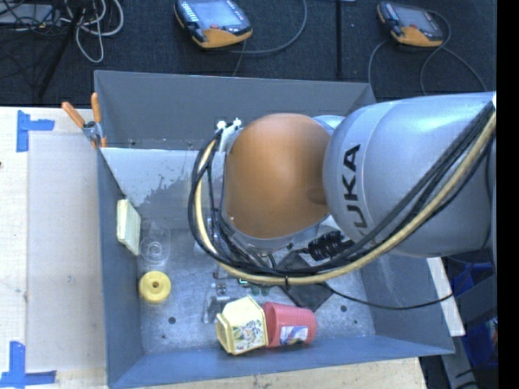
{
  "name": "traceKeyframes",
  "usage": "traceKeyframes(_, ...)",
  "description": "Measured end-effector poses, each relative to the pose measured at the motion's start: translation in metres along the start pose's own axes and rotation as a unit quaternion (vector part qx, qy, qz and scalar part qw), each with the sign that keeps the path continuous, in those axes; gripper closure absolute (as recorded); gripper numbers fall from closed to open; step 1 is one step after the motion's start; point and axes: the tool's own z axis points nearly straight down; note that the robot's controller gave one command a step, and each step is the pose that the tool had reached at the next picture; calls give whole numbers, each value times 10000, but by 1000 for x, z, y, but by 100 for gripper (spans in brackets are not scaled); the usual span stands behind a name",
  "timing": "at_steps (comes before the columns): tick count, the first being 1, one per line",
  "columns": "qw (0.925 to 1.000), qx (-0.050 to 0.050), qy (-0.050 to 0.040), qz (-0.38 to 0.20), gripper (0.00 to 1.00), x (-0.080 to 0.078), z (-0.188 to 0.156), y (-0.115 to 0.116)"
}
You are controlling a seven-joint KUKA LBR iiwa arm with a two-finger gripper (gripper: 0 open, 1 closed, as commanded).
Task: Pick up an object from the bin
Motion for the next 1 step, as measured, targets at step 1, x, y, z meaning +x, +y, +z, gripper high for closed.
traceKeyframes(1,10000,-7,-37,21,0,-2,-4,-1)
